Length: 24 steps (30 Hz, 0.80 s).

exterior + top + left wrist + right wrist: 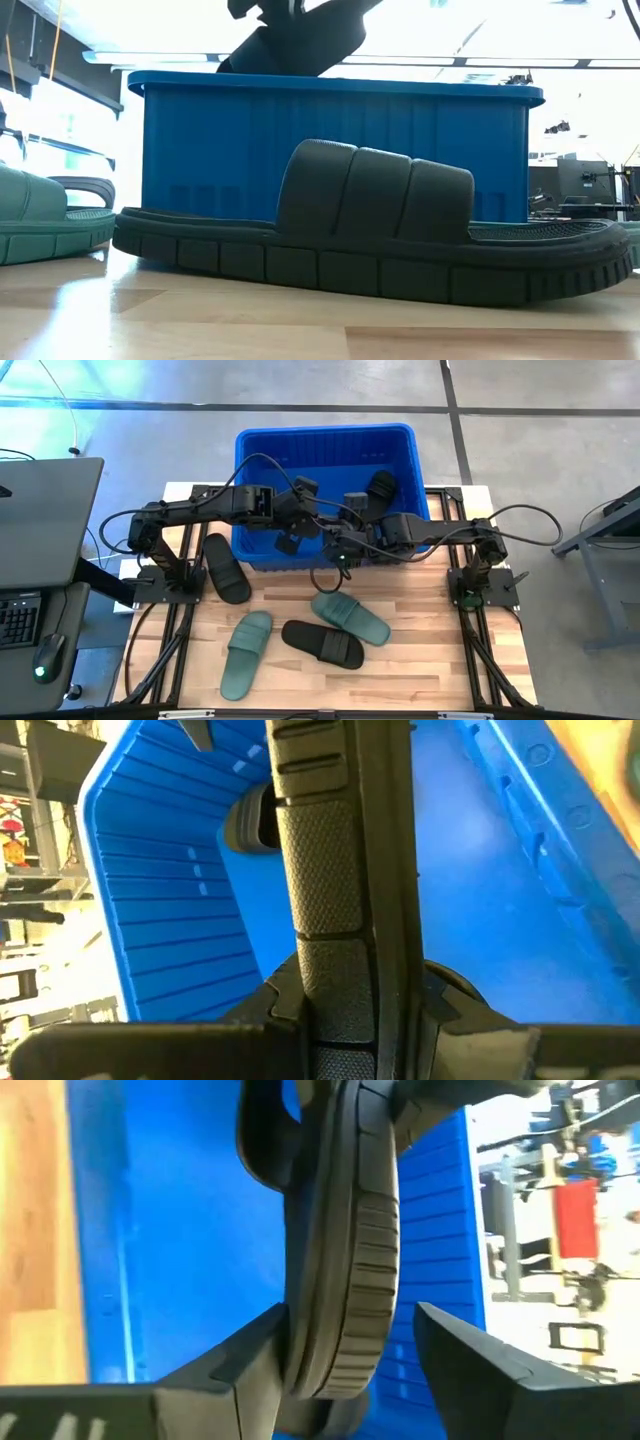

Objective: Pick and place slides into bin
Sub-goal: Put the black slipper into the blue bin

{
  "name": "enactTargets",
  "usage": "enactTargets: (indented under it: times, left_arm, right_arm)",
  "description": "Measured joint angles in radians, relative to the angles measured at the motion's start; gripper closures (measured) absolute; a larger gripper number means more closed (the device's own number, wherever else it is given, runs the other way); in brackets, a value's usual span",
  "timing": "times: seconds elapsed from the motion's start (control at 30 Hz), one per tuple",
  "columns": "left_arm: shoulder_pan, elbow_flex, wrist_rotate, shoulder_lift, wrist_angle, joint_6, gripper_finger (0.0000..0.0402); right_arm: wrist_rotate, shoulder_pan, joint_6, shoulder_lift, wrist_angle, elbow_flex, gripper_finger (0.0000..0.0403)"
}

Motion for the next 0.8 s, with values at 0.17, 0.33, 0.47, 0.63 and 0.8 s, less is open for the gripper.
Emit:
enactTargets:
  times: [0.17, 0.33, 0.47, 0.63, 0.8]
  left_arm:
    - [0.0, 0.0, 0.005, -0.003, 0.02, 0.001, 0.0332]
    - [0.0, 0.0, 0.005, -0.003, 0.021, 0.0, 0.0332]
    - [0.001, 0.0, -0.021, -0.003, 0.026, -0.013, 0.0311]
    - [-0.004, -0.001, -0.109, -0.002, 0.031, -0.017, 0.0228]
    - [-0.004, 0.0, -0.172, -0.001, 0.03, -0.035, 0.0171]
  right_arm:
    - [0.001, -0.018, -0.017, 0.003, 0.039, 0.0, 0.0211]
    - [-0.057, -0.04, -0.03, 0.003, 0.059, 0.0, 0.0261]
    - [-0.047, -0.043, 0.001, 0.002, 0.052, 0.001, 0.0344]
    - [0.026, -0.048, 0.109, 0.004, -0.001, 0.0, 0.0363]
    - [0.028, -0.097, 0.442, 0.006, -0.125, 0.0, 0.0363]
